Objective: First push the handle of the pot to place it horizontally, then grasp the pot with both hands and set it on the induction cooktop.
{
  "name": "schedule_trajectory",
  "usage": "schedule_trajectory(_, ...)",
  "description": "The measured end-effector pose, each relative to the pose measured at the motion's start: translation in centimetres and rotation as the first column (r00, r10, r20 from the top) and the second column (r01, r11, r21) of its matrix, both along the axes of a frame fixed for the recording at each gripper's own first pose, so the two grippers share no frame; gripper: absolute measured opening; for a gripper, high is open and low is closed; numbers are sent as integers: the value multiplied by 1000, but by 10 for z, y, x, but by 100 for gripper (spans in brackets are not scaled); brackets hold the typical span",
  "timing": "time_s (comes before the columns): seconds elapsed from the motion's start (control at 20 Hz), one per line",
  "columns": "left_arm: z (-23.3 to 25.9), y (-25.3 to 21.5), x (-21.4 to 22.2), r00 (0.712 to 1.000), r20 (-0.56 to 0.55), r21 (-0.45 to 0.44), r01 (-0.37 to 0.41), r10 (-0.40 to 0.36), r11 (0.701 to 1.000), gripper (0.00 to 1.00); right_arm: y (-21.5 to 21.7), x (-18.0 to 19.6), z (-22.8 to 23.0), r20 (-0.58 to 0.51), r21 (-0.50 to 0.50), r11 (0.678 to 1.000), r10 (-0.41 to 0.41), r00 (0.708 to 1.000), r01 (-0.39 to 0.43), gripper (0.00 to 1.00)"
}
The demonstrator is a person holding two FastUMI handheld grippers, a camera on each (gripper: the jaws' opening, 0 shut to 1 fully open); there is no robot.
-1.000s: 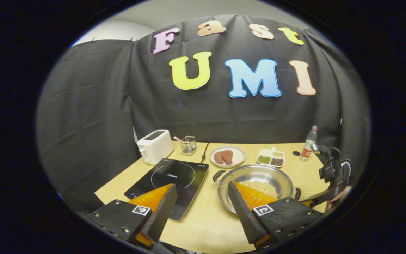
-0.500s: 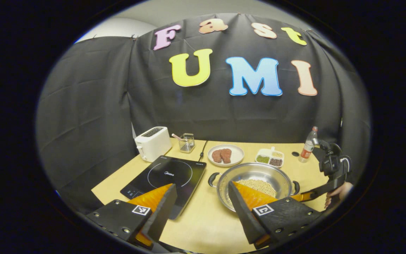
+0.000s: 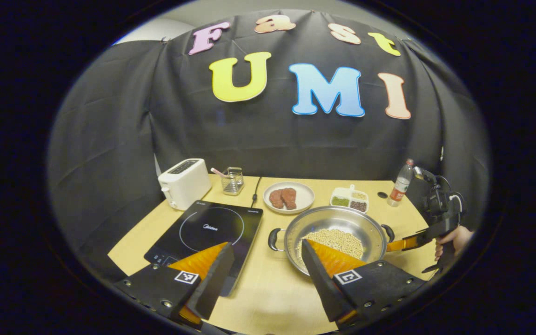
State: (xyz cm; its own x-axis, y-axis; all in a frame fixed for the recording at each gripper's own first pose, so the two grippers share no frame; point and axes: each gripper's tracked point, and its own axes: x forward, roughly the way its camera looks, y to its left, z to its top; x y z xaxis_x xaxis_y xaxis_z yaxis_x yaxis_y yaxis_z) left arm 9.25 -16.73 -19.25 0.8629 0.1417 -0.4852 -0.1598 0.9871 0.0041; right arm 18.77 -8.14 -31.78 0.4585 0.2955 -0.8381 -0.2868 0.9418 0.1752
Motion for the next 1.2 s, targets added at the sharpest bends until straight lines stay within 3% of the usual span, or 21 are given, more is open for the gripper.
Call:
schedule_trajectory(0.1,-17,6,17,999,-30,-42,37,-38,998,90,-2,-3,2,-6,-7,1000,-11,1000,11,2)
schedule_trajectory(0.2,-36,12,38,996,-56,-84,70,-74,994,90,-16,2,4,28,-53,998,-45,999,47,17)
schedule_trajectory(0.25,-44,15,47,994,-67,-106,84,-91,991,90,-21,3,8,41,-58,996,-59,997,61,46)
schedule_trajectory(0.3,-56,18,57,991,-84,-131,96,-107,987,88,-25,2,16,49,-46,996,-78,996,80,58)
schedule_trajectory(0.35,-68,17,68,986,-103,-162,111,-129,981,90,-26,2,24,50,-20,994,-102,994,103,82)
schedule_trajectory(0.4,-80,16,80,981,-118,-193,129,-154,973,90,-27,2,30,50,10,992,-128,991,127,96)
schedule_trajectory(0.6,-119,12,115,954,-164,-241,207,-250,948,90,-20,14,52,61,105,975,-201,978,194,98)
schedule_trajectory(0.65,-129,13,122,948,-178,-244,218,-265,945,90,-16,20,53,66,117,972,-213,975,205,93)
schedule_trajectory(0.75,-146,14,138,938,-203,-249,229,-282,941,88,-7,30,49,62,138,966,-230,971,220,98)
schedule_trajectory(1.2,-215,0,177,905,-256,-346,243,-340,906,88,12,64,-4,83,95,971,-227,970,219,98)
